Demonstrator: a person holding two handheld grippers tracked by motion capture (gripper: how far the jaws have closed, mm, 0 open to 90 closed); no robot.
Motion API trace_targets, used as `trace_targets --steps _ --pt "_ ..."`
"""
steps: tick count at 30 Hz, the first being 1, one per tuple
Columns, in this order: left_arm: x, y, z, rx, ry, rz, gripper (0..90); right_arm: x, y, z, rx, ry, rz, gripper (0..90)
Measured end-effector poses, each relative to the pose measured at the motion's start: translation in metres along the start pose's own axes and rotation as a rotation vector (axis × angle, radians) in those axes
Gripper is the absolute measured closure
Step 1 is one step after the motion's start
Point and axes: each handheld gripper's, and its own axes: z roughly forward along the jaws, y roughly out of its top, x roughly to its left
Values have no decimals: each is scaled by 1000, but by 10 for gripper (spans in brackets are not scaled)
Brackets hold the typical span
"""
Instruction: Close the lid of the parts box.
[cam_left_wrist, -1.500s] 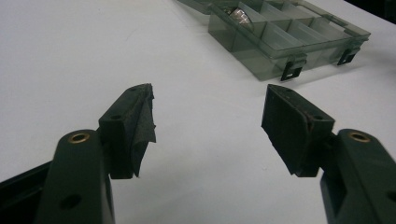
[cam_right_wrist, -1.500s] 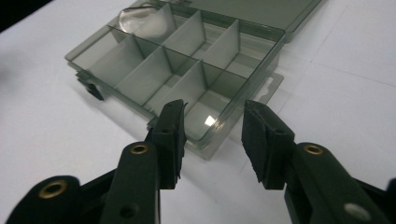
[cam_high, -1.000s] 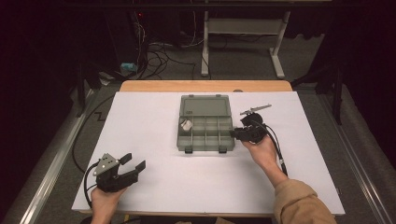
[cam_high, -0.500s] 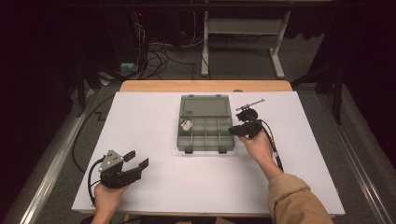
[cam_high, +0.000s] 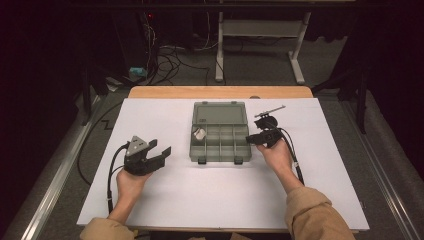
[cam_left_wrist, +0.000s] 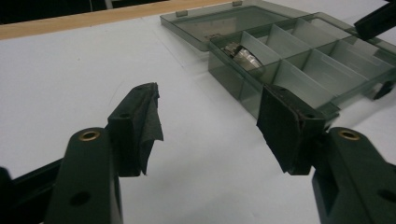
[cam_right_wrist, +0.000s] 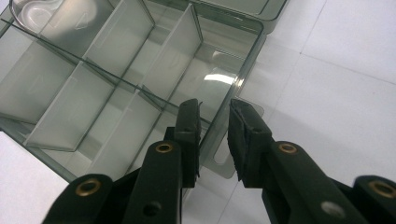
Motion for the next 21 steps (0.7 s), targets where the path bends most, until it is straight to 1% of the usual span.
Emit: trace_targets --steps 2,3,4,7,9,12,13,14,16,17,19,21 --pt "1 6 8 11 -3 -12 405 0 0 0 -2 -2 -5 742" --pt "2 11 13 12 -8 -27 410 0 0 0 -2 -2 -5 743" --pt "3 13 15 13 -11 -32 416 1 -1 0 -2 -4 -3 743" --pt "3 23 27 33 4 -32 421 1 -1 0 -4 -8 -5 742" --pt "4 29 35 51 -8 -41 430 1 -1 0 -5 -7 -5 742" --pt "3 37 46 84 -12 -40 446 1 -1 0 -7 -7 -4 742" --pt "3 39 50 85 -19 -47 449 1 -1 0 -7 -7 -5 742" --pt "3 42 53 101 -23 -52 451 1 -1 0 -7 -7 -6 742" --pt "3 47 59 111 -29 -54 453 1 -1 0 -8 -7 -9 742" --pt "3 50 61 124 -39 -53 458 1 -1 0 -8 -7 -9 743" --pt "1 55 67 138 -39 -44 462 1 -1 0 -9 -8 -12 743" --pt "-1 61 73 164 -40 -37 470 1 -1 0 -9 -9 -14 743"
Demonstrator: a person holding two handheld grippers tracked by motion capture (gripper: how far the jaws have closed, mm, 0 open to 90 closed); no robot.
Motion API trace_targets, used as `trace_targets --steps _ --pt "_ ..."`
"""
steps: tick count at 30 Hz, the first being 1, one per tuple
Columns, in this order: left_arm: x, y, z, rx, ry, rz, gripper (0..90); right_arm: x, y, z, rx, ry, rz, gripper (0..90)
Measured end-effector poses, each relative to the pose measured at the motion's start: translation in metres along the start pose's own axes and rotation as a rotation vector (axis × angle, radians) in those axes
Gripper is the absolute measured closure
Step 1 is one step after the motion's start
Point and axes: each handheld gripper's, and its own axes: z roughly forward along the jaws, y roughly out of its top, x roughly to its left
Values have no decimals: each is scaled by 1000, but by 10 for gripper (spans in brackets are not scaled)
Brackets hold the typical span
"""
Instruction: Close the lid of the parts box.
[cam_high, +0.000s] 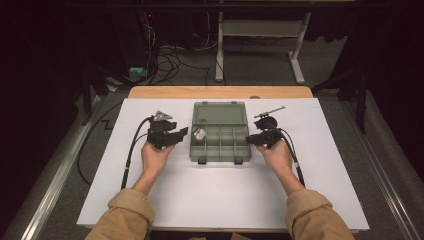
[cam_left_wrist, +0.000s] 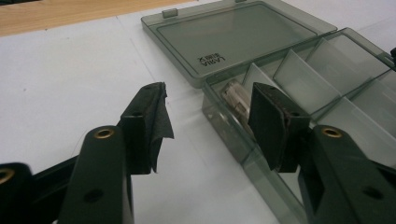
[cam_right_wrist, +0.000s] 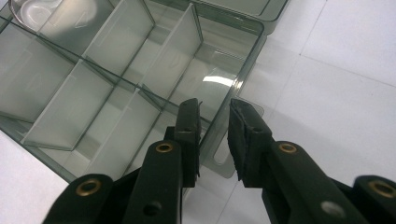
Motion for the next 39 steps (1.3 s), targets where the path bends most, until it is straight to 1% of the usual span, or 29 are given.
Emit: trace_targets --steps 1,2,4,6,8,9,10,12,13,14,18,20,22,23,24,27,28,32,34,37,38,39 --pt "-1 3 2 2 -1 2 472 0 0 0 0 -1 -1 743" --pt "-2 6 4 12 -11 5 471 0 0 0 0 -1 -1 743" --pt "-3 11 8 14 -15 -1 470 0 0 0 -1 -2 -2 743" --pt "-1 14 13 19 -31 -34 471 0 0 0 -2 -2 -3 743" --pt "2 15 17 34 -39 -56 474 0 0 0 -2 -3 -4 744" --pt "4 16 20 59 -41 -54 472 0 0 0 -2 -3 -6 743" --pt "4 18 22 73 -33 -48 473 0 0 0 -1 -2 -5 743" --pt "4 23 25 76 -35 -46 476 0 0 0 -1 -3 -7 743" --pt "4 27 28 96 -39 -42 476 0 0 0 -2 -4 -8 743" --pt "4 30 29 101 -39 -41 476 0 0 0 -2 -3 -7 744" --pt "4 41 38 119 -55 -60 479 0 0 0 -4 -4 -9 744" --pt "4 46 44 136 -70 -79 479 1 -1 0 -4 -4 -7 744" --pt "7 48 51 165 -95 -123 480 0 -1 0 -9 -4 -12 744" --pt "8 49 55 168 -99 -145 477 1 -2 0 -10 -4 -9 744" --pt "8 50 57 173 -98 -154 478 1 -2 0 -10 -5 -10 744" --pt "9 53 65 198 -95 -175 478 1 -1 0 -10 -7 -12 745" --pt "9 54 67 205 -95 -175 478 1 -2 0 -10 -7 -9 745" --pt "13 57 74 218 -98 -212 476 1 -2 0 -11 -9 -8 745" --pt "16 58 78 233 -101 -230 478 2 -2 0 -12 -10 -8 744" --pt "20 59 81 233 -102 -251 489 2 -2 0 -13 -10 -5 745" --pt "21 60 82 235 -103 -256 492 2 -2 0 -13 -10 -5 744" --pt "22 61 82 243 -102 -251 493 2 -2 0 -13 -11 -5 745"
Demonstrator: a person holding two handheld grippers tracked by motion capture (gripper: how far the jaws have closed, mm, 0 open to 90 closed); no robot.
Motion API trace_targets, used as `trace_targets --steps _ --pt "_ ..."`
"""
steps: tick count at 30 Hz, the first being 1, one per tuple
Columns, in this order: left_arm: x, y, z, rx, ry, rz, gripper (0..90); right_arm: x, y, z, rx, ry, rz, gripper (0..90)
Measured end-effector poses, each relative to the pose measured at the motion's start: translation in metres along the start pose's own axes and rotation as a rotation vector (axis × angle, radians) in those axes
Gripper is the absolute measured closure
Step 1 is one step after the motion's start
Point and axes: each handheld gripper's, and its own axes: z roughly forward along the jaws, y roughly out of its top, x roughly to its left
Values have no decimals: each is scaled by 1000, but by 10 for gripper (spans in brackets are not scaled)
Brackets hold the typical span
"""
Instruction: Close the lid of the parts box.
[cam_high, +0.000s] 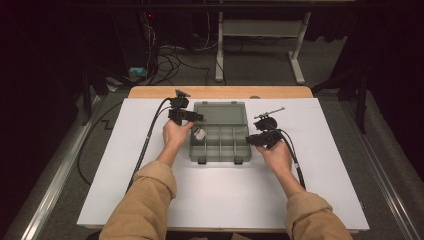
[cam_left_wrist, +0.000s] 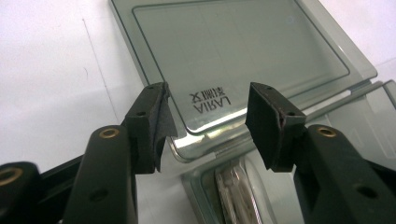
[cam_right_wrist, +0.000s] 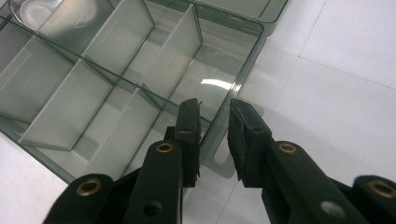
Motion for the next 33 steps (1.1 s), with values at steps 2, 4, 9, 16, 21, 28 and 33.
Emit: trace_targets --steps 2,4,9,16,21,28,33 --pt "1 2 1 5 3 -14 492 0 0 0 0 0 -2 745" --pt "4 1 3 15 -4 -30 490 0 0 0 0 -1 -2 745" --pt "8 -1 12 53 -3 -47 484 0 0 0 -1 0 -3 745" --pt "15 -2 18 56 -36 -79 466 -1 1 0 1 4 -7 747" --pt "18 -2 20 58 -63 -98 456 0 1 0 2 1 -6 747" --pt "19 -2 21 57 -89 -106 451 0 1 0 2 1 -7 748" --pt "17 -1 17 41 -72 -84 480 0 1 0 3 1 -6 748"
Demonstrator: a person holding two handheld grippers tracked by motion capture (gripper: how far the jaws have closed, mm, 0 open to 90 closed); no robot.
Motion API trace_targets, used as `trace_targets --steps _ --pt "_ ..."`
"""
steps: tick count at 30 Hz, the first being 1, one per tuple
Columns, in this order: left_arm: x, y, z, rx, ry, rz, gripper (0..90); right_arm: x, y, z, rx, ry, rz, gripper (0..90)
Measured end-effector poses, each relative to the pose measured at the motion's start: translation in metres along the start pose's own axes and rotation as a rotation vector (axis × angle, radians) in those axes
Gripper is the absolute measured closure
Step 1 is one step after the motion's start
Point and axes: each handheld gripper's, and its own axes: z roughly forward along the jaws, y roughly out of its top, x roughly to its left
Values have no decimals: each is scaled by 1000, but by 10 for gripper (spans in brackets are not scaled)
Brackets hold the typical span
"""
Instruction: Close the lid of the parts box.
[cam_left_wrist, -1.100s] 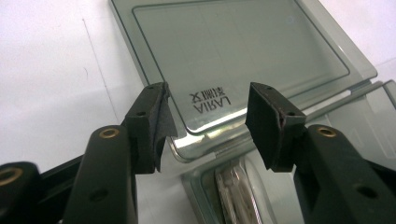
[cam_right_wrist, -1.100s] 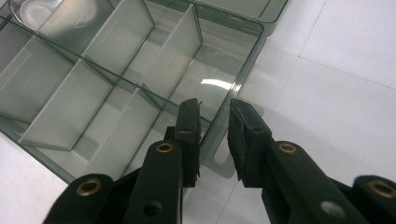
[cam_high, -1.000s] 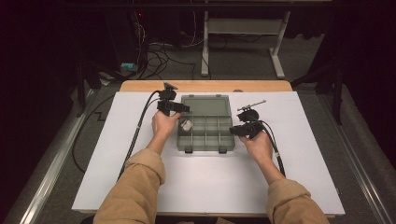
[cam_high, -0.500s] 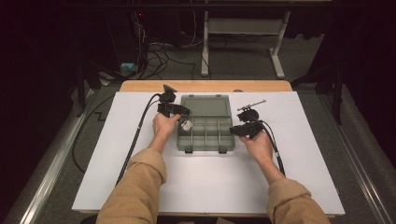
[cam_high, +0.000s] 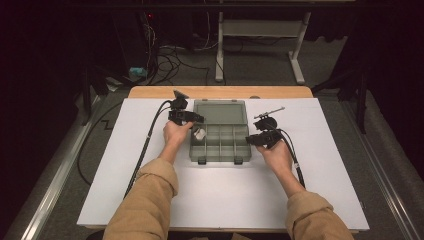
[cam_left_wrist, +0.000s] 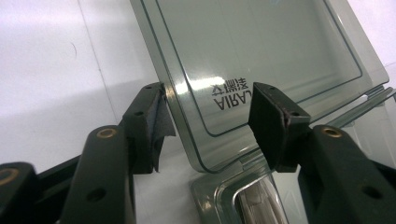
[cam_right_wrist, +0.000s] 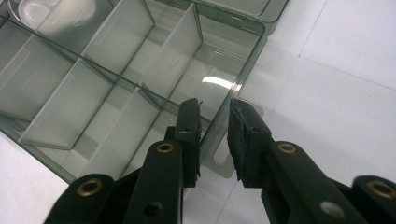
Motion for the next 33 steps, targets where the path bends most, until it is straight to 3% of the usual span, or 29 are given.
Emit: trace_targets --steps 33 --pt "-22 -2 -28 -49 81 137 575 1 -1 0 0 -5 8 749"
